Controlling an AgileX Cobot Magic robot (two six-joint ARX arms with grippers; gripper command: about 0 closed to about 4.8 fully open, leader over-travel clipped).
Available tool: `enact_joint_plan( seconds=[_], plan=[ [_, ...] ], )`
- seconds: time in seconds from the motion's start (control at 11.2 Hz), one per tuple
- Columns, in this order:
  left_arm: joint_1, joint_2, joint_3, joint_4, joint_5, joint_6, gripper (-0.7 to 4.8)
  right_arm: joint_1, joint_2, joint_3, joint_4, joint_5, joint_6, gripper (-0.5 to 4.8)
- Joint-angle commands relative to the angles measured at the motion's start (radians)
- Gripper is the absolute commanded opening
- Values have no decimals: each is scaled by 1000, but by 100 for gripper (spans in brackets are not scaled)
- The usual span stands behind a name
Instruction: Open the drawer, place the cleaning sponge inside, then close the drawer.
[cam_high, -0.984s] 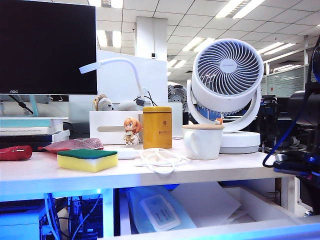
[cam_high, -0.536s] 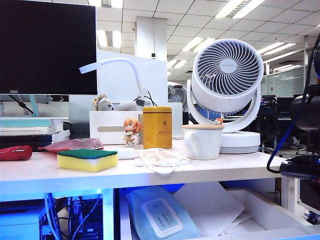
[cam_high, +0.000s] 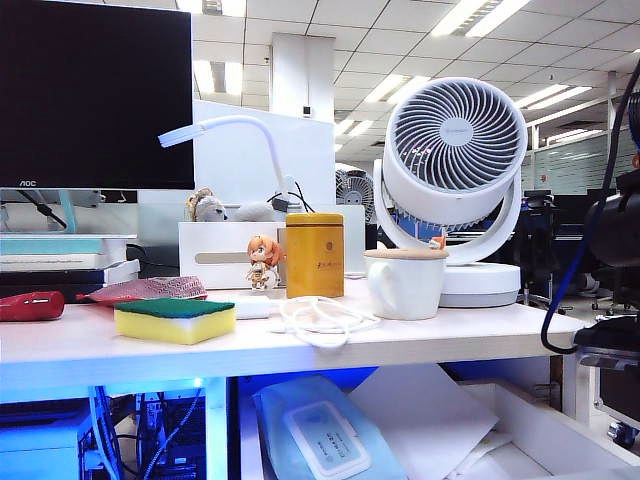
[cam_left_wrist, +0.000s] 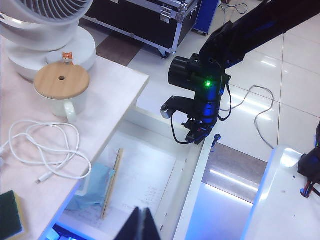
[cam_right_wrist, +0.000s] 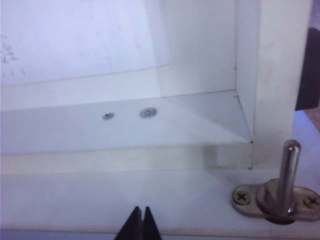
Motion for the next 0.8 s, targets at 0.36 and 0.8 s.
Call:
enact_joint_plan(
  seconds=[0.36, 0.8],
  plan=[
    [0, -2, 2, -9, 8, 0, -5, 2, -227, -1, 204, -32, -15, -9],
    [0, -2, 3, 28, -86, -31, -5, 2, -734, 6, 323, -69, -4, -9]
  ],
)
